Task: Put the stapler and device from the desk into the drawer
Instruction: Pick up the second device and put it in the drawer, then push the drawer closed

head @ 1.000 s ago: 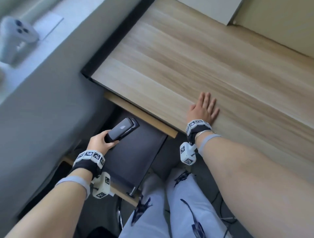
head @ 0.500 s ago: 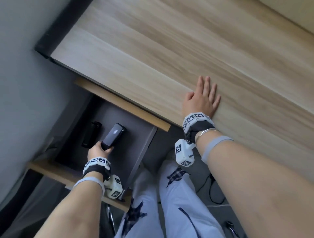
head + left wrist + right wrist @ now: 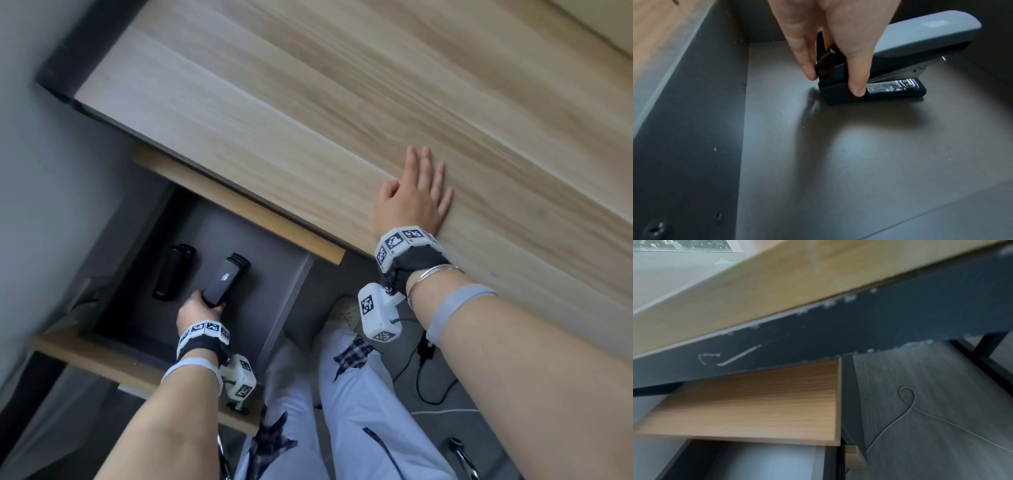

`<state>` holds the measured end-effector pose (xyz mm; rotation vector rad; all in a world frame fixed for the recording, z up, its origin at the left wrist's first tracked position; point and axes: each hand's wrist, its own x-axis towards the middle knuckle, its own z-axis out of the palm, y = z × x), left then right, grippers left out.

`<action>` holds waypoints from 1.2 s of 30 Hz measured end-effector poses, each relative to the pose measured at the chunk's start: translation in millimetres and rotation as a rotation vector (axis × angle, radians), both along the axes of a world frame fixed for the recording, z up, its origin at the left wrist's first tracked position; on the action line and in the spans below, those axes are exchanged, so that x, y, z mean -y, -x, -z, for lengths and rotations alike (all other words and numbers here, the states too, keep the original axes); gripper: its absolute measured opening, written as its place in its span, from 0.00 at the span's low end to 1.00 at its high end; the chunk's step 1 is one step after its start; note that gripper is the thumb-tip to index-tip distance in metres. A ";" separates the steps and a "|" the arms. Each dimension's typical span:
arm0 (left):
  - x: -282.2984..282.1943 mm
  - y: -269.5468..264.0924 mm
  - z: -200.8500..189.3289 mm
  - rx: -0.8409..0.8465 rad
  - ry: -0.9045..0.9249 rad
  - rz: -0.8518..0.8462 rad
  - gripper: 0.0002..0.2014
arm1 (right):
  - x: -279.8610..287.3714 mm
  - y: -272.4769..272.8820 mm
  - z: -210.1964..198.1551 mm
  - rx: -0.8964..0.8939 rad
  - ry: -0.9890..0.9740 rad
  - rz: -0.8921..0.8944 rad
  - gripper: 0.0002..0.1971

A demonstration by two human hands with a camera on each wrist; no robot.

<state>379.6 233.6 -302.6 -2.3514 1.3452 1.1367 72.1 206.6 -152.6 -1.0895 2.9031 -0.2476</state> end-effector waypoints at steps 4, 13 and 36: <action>2.0 -1.9 1.5 -0.008 -0.033 0.022 0.28 | 0.2 0.4 -0.4 -0.005 -0.001 0.000 0.32; 0.2 -62.8 -42.8 0.103 -0.018 0.028 0.26 | -1.9 -1.2 -4.4 0.029 0.007 0.007 0.32; -9.6 -71.5 -78.0 0.177 -0.101 -0.449 0.24 | -1.6 -2.0 -3.8 0.028 0.026 0.002 0.32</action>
